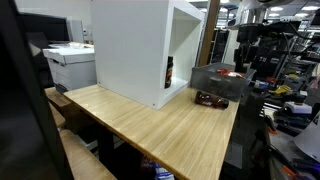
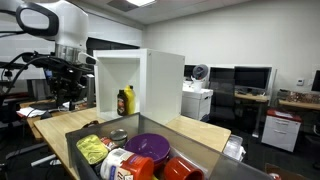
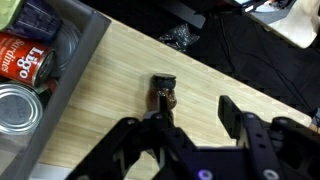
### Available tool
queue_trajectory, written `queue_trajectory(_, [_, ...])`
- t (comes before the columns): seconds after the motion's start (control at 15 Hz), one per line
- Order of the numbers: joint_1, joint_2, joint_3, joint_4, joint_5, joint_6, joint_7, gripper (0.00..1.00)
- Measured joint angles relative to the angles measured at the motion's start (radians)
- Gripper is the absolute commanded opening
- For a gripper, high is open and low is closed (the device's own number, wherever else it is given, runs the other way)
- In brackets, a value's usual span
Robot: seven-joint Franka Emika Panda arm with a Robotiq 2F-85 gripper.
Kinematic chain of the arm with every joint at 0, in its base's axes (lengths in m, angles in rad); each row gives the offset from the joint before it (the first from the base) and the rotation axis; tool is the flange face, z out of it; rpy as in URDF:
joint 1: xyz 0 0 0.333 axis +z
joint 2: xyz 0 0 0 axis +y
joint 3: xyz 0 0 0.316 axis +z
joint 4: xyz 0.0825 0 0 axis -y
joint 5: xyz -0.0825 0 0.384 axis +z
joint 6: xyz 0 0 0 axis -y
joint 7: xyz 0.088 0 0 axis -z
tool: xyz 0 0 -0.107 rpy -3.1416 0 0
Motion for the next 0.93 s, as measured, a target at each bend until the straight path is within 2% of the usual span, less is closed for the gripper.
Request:
queue_trajectory(0.07, [-0.001,0.003,0.001,-0.006,0.017,0.000,0.004,0.93])
queue_trajectory(0.2, [-0.002,0.026,0.019,-0.032,0.078,0.009,0.018,1.00])
queue_trajectory(0.4, [-0.006,0.084,0.120,-0.074,0.121,0.068,0.060,1.00])
queue_trajectory(0.6, [-0.014,0.087,0.163,-0.077,0.122,0.070,0.113,1.00])
queue_trajectory(0.67, [-0.021,0.087,0.201,-0.079,0.123,0.072,0.173,1.00])
queue_trajectory(0.87, [-0.032,0.086,0.227,-0.078,0.123,0.082,0.213,1.00])
queue_trajectory(0.93, [-0.071,0.048,0.277,-0.080,0.177,0.140,0.254,1.00])
